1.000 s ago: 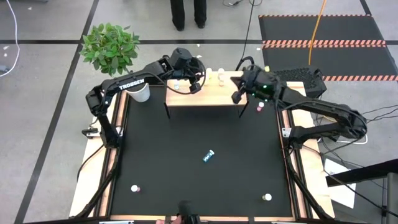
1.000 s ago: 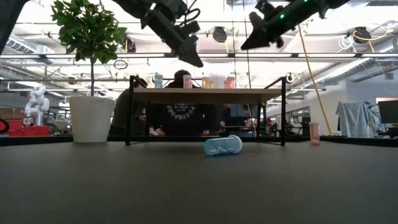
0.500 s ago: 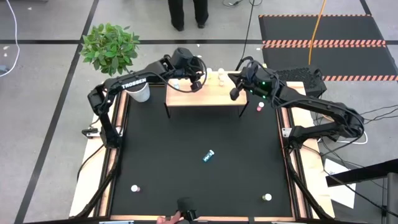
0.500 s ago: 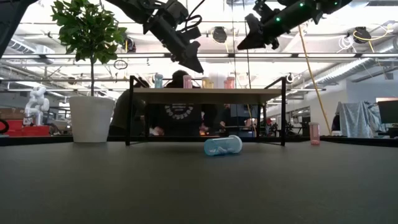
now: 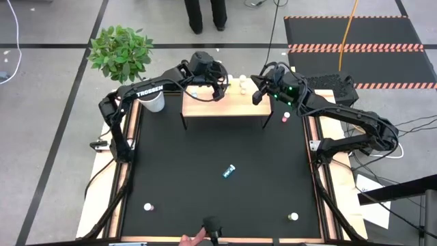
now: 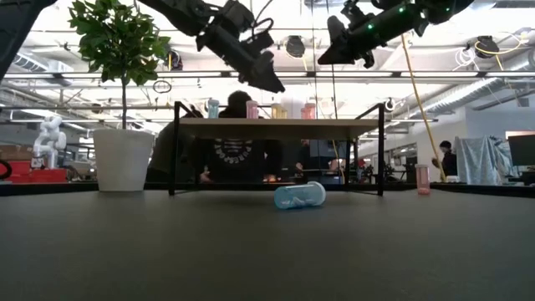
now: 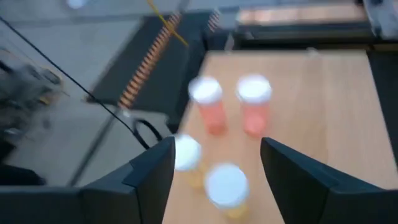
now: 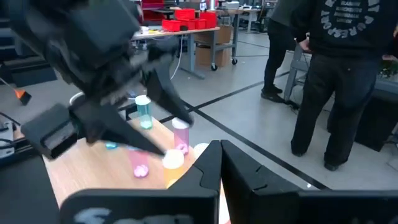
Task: Pick and place medicine bottles onto shelf by color
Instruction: Adjust the pill bottles
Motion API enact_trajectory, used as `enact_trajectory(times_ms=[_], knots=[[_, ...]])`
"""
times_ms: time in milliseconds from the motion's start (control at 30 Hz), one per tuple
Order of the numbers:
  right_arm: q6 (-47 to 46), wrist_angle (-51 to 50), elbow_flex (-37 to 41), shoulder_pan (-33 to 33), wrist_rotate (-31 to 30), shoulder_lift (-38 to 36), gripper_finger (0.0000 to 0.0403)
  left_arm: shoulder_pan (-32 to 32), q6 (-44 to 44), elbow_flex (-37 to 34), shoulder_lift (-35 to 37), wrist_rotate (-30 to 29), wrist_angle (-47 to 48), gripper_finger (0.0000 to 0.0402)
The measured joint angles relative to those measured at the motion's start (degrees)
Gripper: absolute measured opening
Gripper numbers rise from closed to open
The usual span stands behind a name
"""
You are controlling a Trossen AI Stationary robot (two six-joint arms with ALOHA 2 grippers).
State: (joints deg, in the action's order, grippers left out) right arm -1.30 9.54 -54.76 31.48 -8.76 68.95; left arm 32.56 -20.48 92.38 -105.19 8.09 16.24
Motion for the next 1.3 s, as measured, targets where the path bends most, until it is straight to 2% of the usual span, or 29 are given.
enact_trajectory(times_ms=[167, 833, 1300], knots=[[0.56, -0.15, 0.00, 0.09, -0.02, 0.02, 0.0004, -0.55, -0.02, -0.04, -2.47, 0.93, -0.87, 0.0246], [0.65, -1.05, 0.00, 0.11, -0.10, 0.02, 0.0004, -0.70, 2.71, -0.04, -2.55, -1.08, 3.27, 0.0244], [0.65, -1.07, 0.00, 0.11, -0.10, 0.02, 0.0004, -0.70, 2.19, -0.04, -2.53, -1.12, 3.27, 0.0158]])
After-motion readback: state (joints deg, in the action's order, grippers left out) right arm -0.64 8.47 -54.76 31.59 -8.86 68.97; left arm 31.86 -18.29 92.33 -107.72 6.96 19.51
